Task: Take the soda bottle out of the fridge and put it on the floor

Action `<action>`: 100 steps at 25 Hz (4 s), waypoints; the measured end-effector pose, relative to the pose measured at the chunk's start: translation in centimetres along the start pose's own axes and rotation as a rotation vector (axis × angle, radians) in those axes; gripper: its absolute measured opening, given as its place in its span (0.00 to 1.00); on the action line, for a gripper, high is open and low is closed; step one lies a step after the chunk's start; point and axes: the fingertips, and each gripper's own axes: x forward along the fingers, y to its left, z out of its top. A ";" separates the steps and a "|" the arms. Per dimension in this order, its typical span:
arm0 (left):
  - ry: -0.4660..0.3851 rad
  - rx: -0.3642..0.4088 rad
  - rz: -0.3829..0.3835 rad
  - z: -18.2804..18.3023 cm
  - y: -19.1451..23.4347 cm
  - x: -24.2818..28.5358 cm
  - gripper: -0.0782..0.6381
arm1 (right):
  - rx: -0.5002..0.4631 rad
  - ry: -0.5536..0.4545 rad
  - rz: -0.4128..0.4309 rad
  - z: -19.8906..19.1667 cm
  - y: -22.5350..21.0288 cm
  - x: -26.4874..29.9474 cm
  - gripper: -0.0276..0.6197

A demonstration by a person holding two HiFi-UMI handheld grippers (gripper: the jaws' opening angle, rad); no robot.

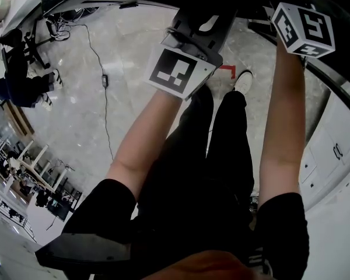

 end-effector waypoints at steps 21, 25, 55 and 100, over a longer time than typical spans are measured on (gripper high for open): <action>-0.057 -0.036 0.108 -2.2 -3.1 -4.4 0.11 | -0.047 -0.021 0.226 0.9 7.7 -10.4 0.54; -0.071 -0.019 0.132 -3.0 -4.8 -5.1 0.11 | -0.036 -0.004 0.281 -0.3 8.9 -13.0 0.54; 0.207 -0.127 0.326 -34.1 -4.1 -13.7 0.11 | 0.064 0.388 0.466 -39.6 20.5 -16.4 0.54; 0.349 -0.124 0.210 -52.3 0.0 -10.6 0.11 | -0.184 0.783 0.631 -71.7 23.9 -17.3 0.54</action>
